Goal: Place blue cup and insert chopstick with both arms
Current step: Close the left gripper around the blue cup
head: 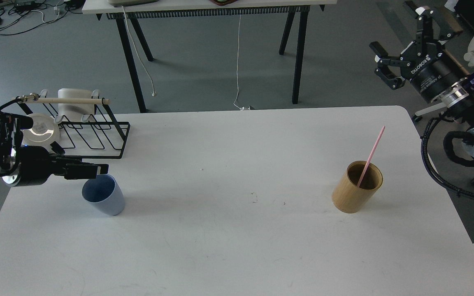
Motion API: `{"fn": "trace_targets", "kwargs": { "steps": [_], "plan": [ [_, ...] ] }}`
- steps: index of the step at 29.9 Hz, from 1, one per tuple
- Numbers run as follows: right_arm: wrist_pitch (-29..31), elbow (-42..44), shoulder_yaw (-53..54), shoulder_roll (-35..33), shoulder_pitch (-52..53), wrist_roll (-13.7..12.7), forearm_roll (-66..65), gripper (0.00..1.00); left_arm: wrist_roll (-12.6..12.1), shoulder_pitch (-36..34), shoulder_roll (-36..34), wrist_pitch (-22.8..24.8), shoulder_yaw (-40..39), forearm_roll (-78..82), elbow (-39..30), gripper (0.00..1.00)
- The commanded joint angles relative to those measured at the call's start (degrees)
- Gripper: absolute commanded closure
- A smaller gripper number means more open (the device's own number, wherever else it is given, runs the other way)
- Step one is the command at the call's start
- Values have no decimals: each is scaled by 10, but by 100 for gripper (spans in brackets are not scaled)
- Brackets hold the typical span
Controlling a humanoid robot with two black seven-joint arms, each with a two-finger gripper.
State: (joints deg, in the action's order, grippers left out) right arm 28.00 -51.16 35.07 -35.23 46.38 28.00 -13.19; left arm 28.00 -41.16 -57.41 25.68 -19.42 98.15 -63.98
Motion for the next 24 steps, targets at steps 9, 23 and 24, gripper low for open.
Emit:
{"fn": "trace_targets", "kwargs": {
  "steps": [9,23,24],
  "plan": [
    [0,-1,0,1,-4,0,0,1,0,34,33,-33,1,37,47,0],
    [0,-3,0,-2,-9,0,0,1,0,42,45,-37,1,38,82,3],
    [0,-3,0,-2,-11,0,1,1,0,42,44,-37,1,38,82,3]
  ]
}}
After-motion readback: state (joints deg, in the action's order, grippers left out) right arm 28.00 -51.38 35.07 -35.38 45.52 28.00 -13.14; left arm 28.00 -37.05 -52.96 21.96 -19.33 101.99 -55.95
